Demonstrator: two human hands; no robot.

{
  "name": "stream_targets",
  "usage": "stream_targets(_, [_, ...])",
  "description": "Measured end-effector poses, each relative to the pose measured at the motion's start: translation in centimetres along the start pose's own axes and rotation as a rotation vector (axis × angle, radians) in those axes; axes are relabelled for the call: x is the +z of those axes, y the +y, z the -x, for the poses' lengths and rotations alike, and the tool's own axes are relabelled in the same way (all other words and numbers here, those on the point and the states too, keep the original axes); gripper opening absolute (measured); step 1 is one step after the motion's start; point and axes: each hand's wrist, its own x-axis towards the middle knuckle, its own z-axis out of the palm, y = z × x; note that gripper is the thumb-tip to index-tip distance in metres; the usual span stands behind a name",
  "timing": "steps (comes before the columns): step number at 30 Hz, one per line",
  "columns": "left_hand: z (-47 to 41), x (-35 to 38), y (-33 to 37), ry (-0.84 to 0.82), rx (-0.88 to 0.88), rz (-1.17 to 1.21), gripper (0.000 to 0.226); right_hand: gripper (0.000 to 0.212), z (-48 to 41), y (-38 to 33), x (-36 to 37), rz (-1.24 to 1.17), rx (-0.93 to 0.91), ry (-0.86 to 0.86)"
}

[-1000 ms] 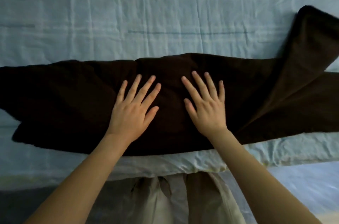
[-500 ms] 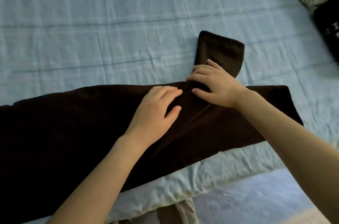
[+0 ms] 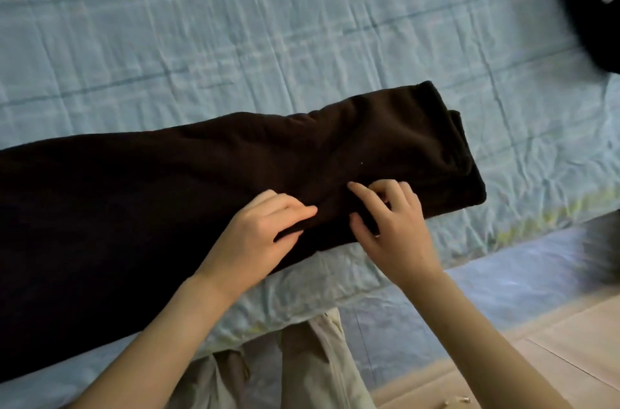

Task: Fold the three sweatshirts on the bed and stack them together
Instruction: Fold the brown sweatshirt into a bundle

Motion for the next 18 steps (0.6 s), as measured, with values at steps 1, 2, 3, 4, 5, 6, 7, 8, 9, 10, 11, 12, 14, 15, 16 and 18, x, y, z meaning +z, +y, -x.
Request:
stream_targets(1, [0.4,0.2,0.1,-0.03,0.01,0.006,0.044,0.041,0.5,-0.1,-0.2,-0.013,0.024,0.011])
stream_targets(2, [0.9,0.3,0.3,-0.076,-0.011,0.012,0.044,0.042,0.9,-0.3,-0.4,0.012,0.047,-0.003])
stream_targets(3, [1.3,0.4,0.4,-0.126,-0.05,0.014,0.044,0.045,1.2,-0.5,-0.6,0.059,0.071,-0.034])
stream_targets(4, [1.5,0.3,0.4,-0.159,-0.09,0.012,0.044,0.048,1.5,-0.6,-0.9,0.095,0.09,-0.057])
stream_targets(5, [1.4,0.2,0.5,-0.157,-0.111,0.009,0.041,0.049,1.6,-0.6,-1.1,0.098,0.095,-0.048])
stream_targets(6, [1.1,0.2,0.5,-0.111,-0.1,-0.007,0.035,0.049,1.3,-0.4,-1.4,0.078,0.085,0.001])
stream_targets(7, [0.5,0.3,0.6,-0.053,-0.061,-0.054,0.033,0.048,0.5,-0.1,-1.6,0.059,0.064,0.071])
stream_targets(8, [-0.3,0.5,0.6,-0.01,-0.013,-0.134,0.034,0.047,-0.5,0.4,-1.6,0.062,0.05,0.137])
stream_targets(9, [-1.1,0.9,0.6,-0.004,0.021,-0.238,0.039,0.048,-1.8,0.9,-1.4,0.086,0.053,0.174])
stream_targets(10, [-1.7,1.4,0.5,-0.042,0.033,-0.35,0.045,0.049,-2.9,1.4,-1.1,0.112,0.07,0.173])
stream_targets(11, [-2.2,2.1,0.3,-0.106,0.026,-0.446,0.051,0.051,-3.8,2.0,-0.6,0.133,0.095,0.135])
stream_targets(12, [-2.4,2.7,-0.1,-0.171,0.008,-0.518,0.055,0.052,-4.3,2.6,-0.2,0.145,0.123,0.067])
stream_targets(14, [-2.4,3.8,-1.0,-0.266,-0.019,-0.603,0.06,0.054,-4.2,3.5,0.8,0.146,0.148,-0.079])
stream_targets(15, [-2.3,4.0,-1.3,-0.288,-0.023,-0.622,0.061,0.054,-3.9,3.9,1.1,0.139,0.141,-0.107])
stream_targets(16, [-2.2,4.1,-1.6,-0.292,-0.023,-0.626,0.061,0.053,-3.6,4.3,1.1,0.122,0.135,-0.093])
stream_targets(18, [-2.2,4.0,-1.7,-0.28,-0.012,-0.606,0.06,0.049,-3.5,5.1,0.4,0.079,0.196,0.037])
